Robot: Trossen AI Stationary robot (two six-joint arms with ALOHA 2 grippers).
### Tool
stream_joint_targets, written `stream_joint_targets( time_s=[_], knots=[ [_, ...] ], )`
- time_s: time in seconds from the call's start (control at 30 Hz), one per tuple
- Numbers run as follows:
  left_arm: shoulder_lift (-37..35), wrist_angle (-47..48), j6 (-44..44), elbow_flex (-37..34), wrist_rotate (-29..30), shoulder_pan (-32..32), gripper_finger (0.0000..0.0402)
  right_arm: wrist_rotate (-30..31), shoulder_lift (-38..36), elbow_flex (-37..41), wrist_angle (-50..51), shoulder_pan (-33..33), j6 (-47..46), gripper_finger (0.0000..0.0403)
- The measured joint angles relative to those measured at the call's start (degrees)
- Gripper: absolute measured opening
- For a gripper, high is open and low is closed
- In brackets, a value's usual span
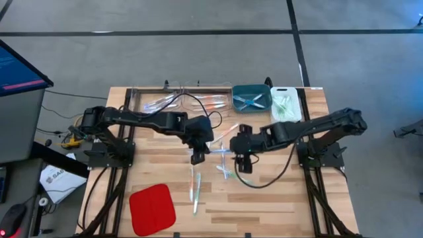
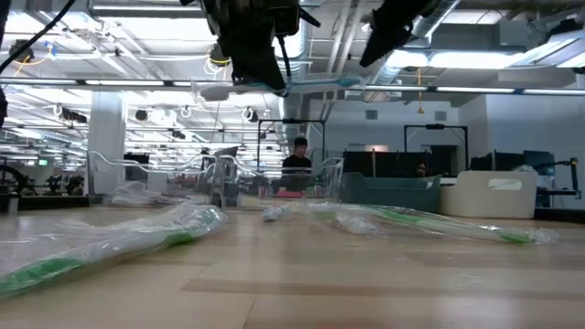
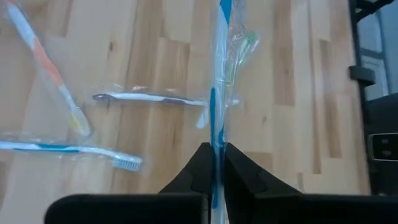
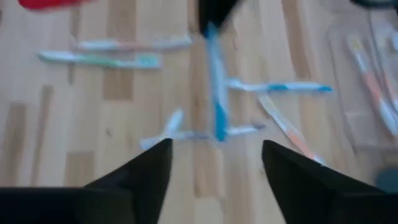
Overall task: Pick & Place Toothbrushes
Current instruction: Put the blue toothbrush into the blue bin
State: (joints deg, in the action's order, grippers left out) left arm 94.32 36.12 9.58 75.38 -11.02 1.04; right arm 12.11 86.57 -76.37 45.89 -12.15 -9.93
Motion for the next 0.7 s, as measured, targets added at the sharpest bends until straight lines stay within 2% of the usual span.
stream_joint_targets(
  time_s=[0.17,0.27,0.43,0.7],
  knots=[
    [0.00,-0.07,-0.80,-0.01,0.54,1.14,0.0006,0.06,3.02,-1.95,1.12,-0.08,-1.94,0.0289],
    [0.00,-0.18,-2.56,-0.01,0.10,1.81,0.0006,0.36,3.79,-4.00,1.54,0.63,0.37,0.0291],
    [0.00,-0.57,-3.16,-0.01,-2.48,3.31,0.0006,0.28,3.86,-4.36,0.86,2.60,3.36,0.0291],
    [-0.04,-2.31,-3.36,-0.01,-3.39,5.41,0.0006,-0.44,5.30,-4.44,-0.87,6.63,6.04,0.0291]
  ],
)
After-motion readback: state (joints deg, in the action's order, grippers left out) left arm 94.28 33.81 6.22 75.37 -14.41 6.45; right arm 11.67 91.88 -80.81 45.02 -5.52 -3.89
